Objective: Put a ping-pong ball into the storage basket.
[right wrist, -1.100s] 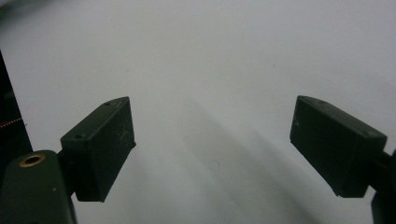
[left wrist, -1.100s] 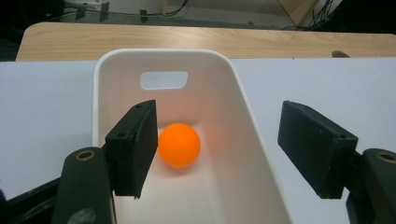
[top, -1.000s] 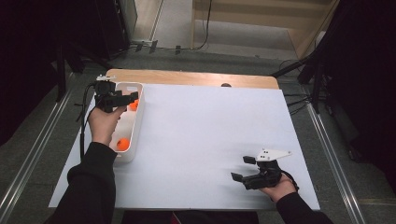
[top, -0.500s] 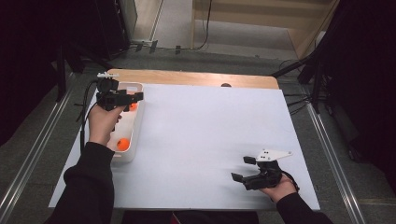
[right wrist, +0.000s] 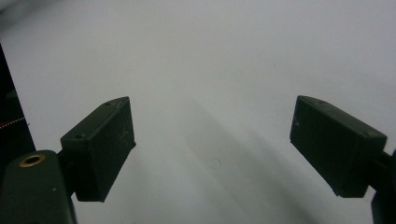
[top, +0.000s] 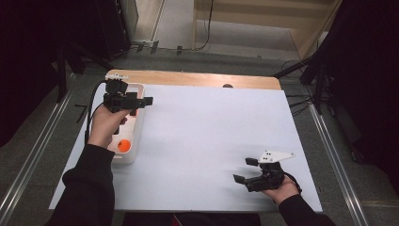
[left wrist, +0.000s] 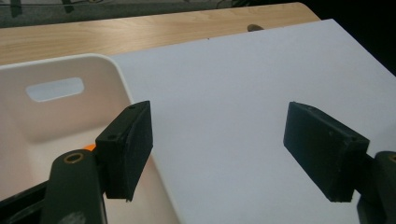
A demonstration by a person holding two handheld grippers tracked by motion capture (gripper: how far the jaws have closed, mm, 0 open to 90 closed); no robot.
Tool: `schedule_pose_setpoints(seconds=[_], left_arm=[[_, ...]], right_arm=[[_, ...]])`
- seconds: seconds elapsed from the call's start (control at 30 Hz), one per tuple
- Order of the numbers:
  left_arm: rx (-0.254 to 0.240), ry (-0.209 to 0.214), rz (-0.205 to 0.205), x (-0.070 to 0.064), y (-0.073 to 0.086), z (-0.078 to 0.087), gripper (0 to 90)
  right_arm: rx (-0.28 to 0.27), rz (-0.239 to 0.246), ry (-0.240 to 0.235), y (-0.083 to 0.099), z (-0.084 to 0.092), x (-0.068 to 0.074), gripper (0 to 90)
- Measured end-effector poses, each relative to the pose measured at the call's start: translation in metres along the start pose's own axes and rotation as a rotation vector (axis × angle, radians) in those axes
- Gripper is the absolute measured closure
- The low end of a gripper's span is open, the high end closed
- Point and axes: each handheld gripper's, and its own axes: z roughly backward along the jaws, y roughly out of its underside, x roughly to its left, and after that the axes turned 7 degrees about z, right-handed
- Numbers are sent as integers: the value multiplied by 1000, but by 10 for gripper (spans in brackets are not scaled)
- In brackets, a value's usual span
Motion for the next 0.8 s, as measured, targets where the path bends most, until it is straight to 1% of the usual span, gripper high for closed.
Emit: schedule_pose_setpoints(seconds=[0.2, 0.23, 0.27, 0.3, 0.37, 0.43, 0.47, 0.53, 0.6, 0.67, 0.77, 0.8], left_arm=[[16, 29, -27, -7, 1, 0, 246], [14, 45, -41, -8, 1, -1, 246], [17, 48, -45, -9, 2, -1, 246], [21, 59, -60, -10, 2, -2, 246], [31, 60, -90, -12, 4, -3, 246], [36, 65, -107, -15, 5, -3, 246], [37, 74, -108, -16, 6, -3, 246], [38, 96, -111, -19, 7, -4, 246], [33, 111, -107, -21, 8, -4, 246], [41, 124, -107, -22, 9, -5, 246], [60, 129, -128, -27, 12, -5, 246], [56, 135, -127, -29, 13, -5, 245]], right_arm=[[2, 3, -1, 0, 0, 0, 123], [1, -1, 1, 0, 0, 0, 123], [-1, -2, -2, 0, 0, 0, 123], [-1, -5, -6, 0, 0, 0, 123], [-7, -13, -2, 0, 1, -2, 123], [-8, -13, 1, 1, 1, -2, 123], [-8, -12, 7, 1, 1, -3, 123], [-8, -14, 3, 1, 1, -3, 123], [-7, -14, 3, 1, 1, -3, 124], [-5, -21, 2, 1, 1, -3, 123], [-3, -30, 5, 2, 2, -4, 123], [-3, -29, 8, 2, 2, -4, 123]])
